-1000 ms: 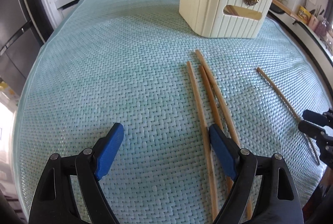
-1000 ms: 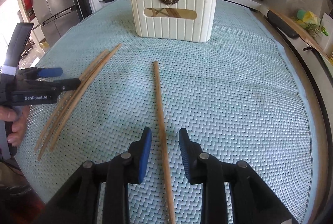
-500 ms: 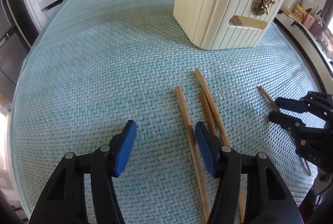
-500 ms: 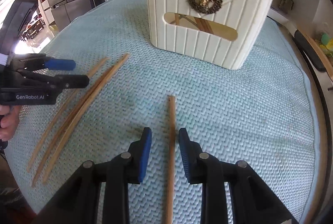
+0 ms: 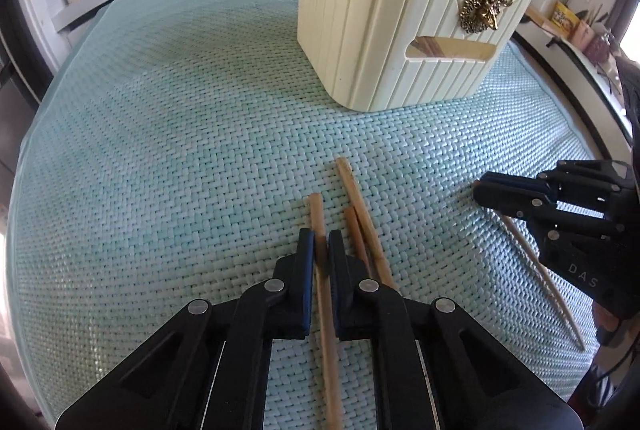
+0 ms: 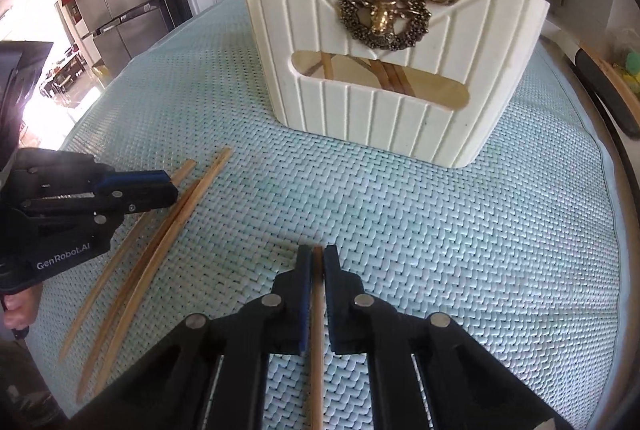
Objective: Organize utensils
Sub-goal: 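Grasp a chopstick with the right tool while the left tool grasps another chopstick, then carry the held chopsticks toward the holder with both tools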
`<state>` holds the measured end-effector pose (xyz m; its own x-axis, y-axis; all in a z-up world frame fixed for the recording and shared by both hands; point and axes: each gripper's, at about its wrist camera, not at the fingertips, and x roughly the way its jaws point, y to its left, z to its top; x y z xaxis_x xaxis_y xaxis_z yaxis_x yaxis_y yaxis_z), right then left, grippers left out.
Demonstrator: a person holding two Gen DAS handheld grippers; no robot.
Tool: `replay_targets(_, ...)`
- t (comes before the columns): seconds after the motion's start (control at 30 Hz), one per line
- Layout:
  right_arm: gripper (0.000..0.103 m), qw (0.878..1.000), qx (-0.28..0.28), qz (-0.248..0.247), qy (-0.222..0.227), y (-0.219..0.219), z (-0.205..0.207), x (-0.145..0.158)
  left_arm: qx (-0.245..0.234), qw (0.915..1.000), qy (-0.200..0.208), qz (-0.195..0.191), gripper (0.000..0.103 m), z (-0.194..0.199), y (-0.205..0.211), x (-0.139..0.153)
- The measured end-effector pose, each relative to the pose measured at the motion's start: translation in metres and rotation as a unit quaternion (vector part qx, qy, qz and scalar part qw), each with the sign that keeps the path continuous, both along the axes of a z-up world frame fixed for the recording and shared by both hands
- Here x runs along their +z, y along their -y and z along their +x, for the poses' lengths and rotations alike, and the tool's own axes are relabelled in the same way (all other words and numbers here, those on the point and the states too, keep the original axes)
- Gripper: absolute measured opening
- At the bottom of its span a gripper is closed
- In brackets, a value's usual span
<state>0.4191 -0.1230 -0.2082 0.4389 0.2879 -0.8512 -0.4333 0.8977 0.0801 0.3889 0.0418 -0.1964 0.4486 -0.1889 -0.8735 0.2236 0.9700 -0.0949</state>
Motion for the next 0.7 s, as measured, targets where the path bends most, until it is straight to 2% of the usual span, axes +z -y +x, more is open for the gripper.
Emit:
replay_targets(0.17, 0.006, 0.998, -0.019, 0.065, 0.017, 0.025, -0.006, 0.024, 0.019, 0.9995, 0.018, -0.020, 0.004, -0.008, -0.013, 0.015)
replay_targets(0.37, 0.006, 0.989, -0.027, 0.127, 0.064, 0.049, -0.027, 0.078, 0.026, 0.9955, 0.078, -0.048, 0.005, -0.039, -0.025, 0.069)
replay_targets(0.53, 0.006, 0.981, -0.026, 0.159, 0.109, 0.056, -0.049, 0.121, 0.030, 0.9891, 0.124, -0.074, 0.004, -0.066, -0.032, 0.114)
replay_targets(0.7, 0.006, 0.972, -0.022, 0.180, 0.148, 0.068, -0.085, 0.146, 0.034, 0.9816, 0.161, -0.097, 0.004, -0.084, -0.034, 0.143)
